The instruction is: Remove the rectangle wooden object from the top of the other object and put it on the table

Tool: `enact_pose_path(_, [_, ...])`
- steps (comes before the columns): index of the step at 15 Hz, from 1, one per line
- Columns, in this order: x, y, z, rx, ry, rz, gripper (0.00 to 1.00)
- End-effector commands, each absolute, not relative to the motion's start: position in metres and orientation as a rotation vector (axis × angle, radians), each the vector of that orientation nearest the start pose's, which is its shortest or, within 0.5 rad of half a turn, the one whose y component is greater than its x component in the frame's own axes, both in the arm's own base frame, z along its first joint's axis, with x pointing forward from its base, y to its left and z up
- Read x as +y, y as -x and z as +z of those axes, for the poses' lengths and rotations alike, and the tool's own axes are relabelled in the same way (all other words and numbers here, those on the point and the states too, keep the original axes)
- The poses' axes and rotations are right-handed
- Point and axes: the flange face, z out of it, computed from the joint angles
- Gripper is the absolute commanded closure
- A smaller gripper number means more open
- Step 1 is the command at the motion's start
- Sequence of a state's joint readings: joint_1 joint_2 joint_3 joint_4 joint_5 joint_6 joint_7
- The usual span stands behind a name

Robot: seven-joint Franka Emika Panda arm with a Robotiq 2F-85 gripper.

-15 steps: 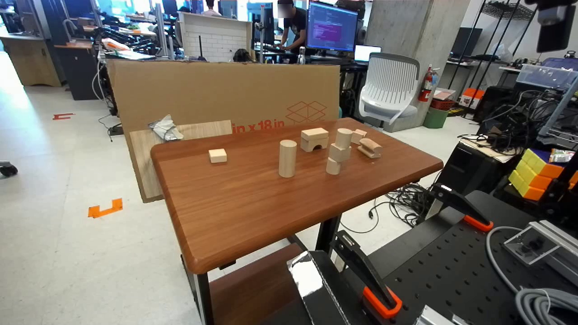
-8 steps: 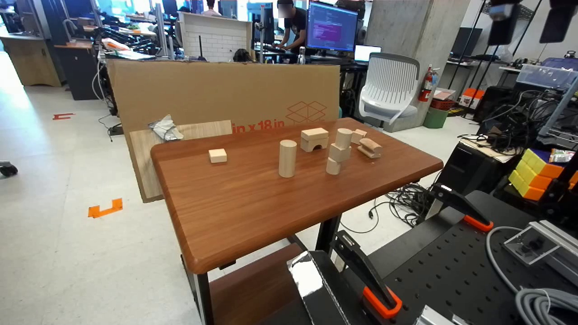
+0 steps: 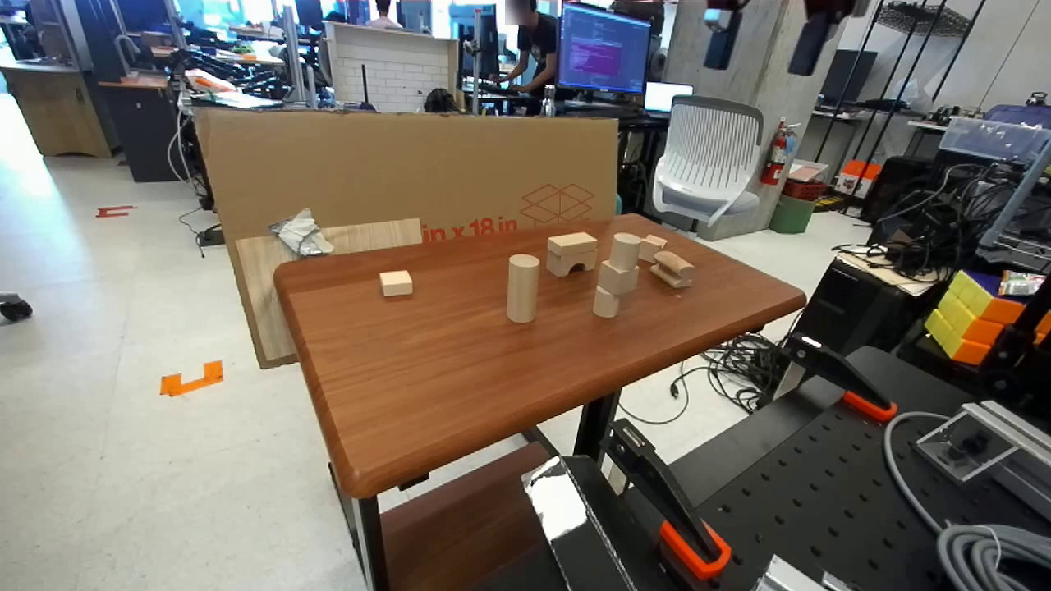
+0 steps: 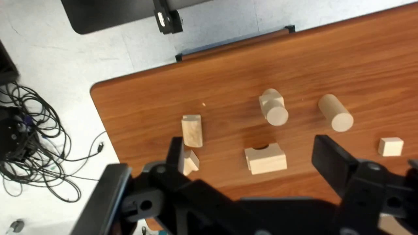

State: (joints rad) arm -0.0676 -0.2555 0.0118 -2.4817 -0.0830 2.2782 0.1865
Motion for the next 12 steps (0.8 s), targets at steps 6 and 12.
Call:
enact_pose_path(6, [-0.018,-0.547,0.334,0.180,3.148,-0.156,0.00])
enact_pose_path(12, [-0.015,-0.583,0.291,0.033,3.176,-0.084,0.00])
